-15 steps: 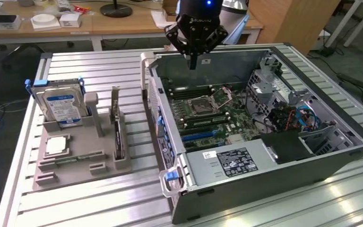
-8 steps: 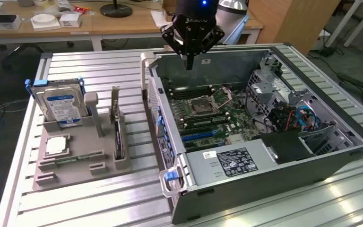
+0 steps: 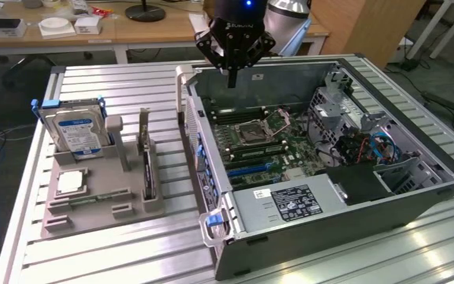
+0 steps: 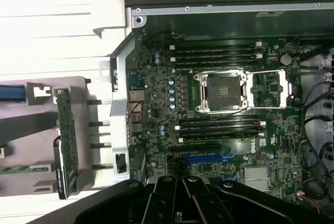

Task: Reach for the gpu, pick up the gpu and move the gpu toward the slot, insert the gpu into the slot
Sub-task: 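Reach for the gpu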

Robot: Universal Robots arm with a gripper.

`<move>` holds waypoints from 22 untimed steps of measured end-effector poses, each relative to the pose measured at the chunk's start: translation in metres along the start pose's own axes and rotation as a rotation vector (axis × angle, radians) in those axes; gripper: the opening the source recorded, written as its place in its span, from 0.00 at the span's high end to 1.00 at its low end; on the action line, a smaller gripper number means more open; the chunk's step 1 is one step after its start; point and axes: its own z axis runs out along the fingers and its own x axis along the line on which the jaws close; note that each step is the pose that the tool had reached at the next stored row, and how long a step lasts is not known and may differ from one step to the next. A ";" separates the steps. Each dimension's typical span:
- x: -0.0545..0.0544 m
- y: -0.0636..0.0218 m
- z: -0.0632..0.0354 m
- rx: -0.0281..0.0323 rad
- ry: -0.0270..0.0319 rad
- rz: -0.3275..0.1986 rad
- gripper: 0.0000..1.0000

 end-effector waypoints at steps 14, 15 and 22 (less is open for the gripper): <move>0.018 -0.0013 -0.0005 0.0000 0.0000 0.000 0.90; 0.019 -0.0014 -0.0005 0.0000 0.0000 0.000 0.90; 0.027 -0.0020 -0.0007 0.0000 0.0000 0.000 0.90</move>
